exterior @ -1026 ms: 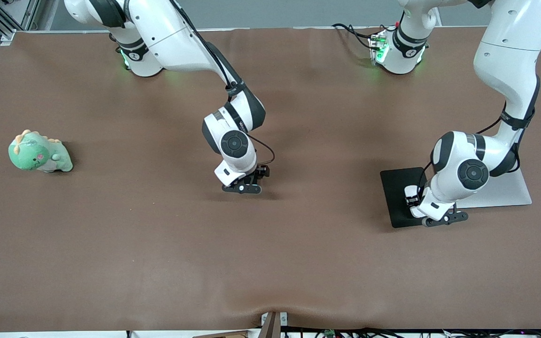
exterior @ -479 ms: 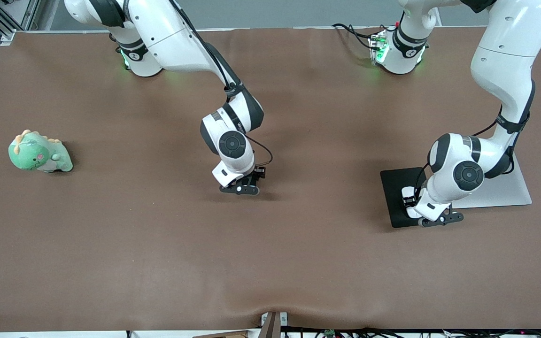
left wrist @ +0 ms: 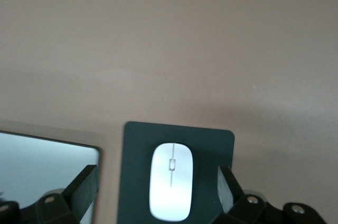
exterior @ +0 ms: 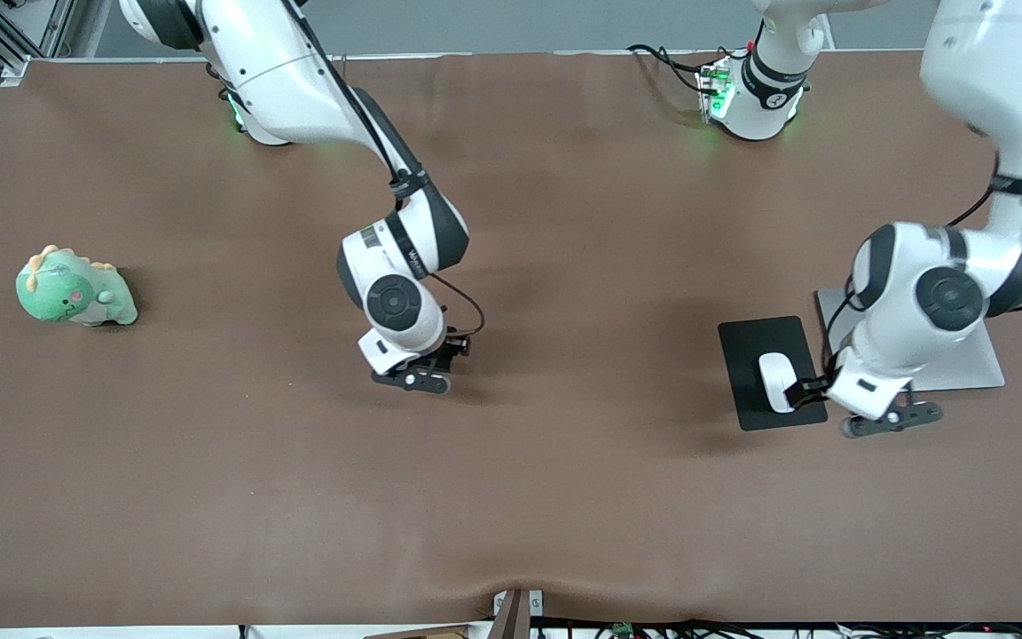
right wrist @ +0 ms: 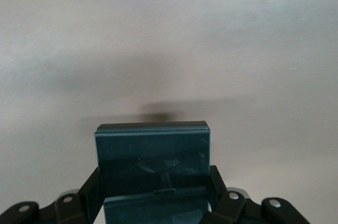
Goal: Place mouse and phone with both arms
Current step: 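Open the left gripper and lift away while the right gripper carries the phone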
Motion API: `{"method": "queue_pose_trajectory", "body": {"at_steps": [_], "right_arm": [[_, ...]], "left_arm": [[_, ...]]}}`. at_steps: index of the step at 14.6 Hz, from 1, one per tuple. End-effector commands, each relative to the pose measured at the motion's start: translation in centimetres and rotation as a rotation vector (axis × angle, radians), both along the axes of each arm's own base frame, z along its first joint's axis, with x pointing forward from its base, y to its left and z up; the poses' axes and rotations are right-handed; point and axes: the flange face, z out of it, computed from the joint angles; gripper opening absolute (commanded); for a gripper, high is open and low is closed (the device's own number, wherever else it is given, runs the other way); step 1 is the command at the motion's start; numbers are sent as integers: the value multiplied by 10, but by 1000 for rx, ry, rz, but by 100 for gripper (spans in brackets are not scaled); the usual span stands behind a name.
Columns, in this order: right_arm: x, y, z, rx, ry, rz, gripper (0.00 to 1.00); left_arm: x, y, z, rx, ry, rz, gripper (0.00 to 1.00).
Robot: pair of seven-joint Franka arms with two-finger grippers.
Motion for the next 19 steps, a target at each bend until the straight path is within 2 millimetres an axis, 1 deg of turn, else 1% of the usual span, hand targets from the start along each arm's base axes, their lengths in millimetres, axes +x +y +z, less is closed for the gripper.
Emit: {"method": "queue_pose_trajectory", "body": {"at_steps": [1, 2, 3, 5, 6, 7, 8, 9, 10, 11, 14, 16, 17, 19], "right_arm": [[3, -38, 19, 12, 18, -1, 0], [6, -52, 28, 20, 17, -6, 0], [4, -62, 30, 19, 26, -6, 0], [4, -97, 36, 36, 33, 18, 0], [2, -111, 38, 42, 38, 33, 0], [-1, -124, 38, 44, 43, 39, 0], [-3, -142, 39, 54, 39, 54, 0], [-5, -168, 37, 66, 36, 78, 0], [-9, -188, 34, 76, 32, 102, 0], [-14, -201, 31, 80, 27, 105, 0], [-26, -223, 19, 72, 19, 111, 0], [-30, -251, 15, 68, 7, 133, 0], [-30, -263, 16, 67, 7, 152, 0], [-35, -287, 11, 60, 18, 158, 0]], "left_arm": [[-4, 7, 68, 44, -20, 12, 100], [-5, 7, 89, 54, -17, 19, 100], [-6, 5, 107, 53, -11, 28, 100], [-12, -4, 142, 59, -7, 24, 100], [-16, -5, 155, 66, -1, 28, 100], [-23, -7, 172, 62, 1, 35, 100], [-30, -11, 185, 36, 7, 43, 100], [-38, -11, 200, 6, 5, 55, 100], [-45, -13, 211, -7, 6, 61, 100], [-53, -15, 223, -4, 9, 64, 100], [-70, -21, 241, 10, 30, 57, 100], [-79, -32, 254, 14, 25, 40, 100], [-81, -34, 257, 16, 30, 38, 100], [-86, -38, 263, 18, 24, 30, 100]]}}
